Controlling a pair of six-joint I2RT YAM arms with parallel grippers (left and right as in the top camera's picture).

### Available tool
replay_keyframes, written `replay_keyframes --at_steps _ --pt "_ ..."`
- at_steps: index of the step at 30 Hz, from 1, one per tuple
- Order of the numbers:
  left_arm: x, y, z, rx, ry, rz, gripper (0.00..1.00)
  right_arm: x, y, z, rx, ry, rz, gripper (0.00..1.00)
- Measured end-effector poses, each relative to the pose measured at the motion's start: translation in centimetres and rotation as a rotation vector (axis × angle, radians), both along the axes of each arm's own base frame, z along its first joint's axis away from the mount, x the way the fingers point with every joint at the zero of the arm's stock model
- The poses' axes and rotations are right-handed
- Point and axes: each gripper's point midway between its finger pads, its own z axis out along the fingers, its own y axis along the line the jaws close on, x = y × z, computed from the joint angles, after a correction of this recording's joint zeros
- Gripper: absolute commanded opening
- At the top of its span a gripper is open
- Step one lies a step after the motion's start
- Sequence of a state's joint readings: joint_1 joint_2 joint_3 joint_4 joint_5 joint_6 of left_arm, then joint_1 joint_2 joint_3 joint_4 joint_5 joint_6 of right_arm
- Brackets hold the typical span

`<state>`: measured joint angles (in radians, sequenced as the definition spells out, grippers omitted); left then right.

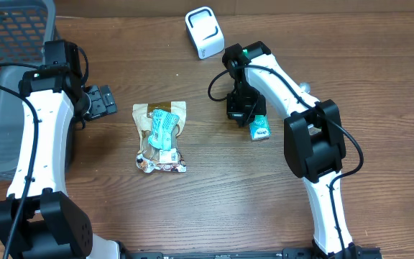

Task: Scan the item barcode

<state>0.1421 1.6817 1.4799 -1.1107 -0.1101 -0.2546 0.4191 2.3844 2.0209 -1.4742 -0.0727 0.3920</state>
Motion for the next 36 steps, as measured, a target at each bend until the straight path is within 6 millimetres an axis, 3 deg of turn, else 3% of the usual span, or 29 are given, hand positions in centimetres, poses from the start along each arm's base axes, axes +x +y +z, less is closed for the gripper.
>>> replay_keyframes --at_steps 36 --pt "0.0 0.0 0.0 0.0 0.0 0.0 1.0 0.2 -1.6 0.0 -0.097 -0.019 -0.022 0.04"
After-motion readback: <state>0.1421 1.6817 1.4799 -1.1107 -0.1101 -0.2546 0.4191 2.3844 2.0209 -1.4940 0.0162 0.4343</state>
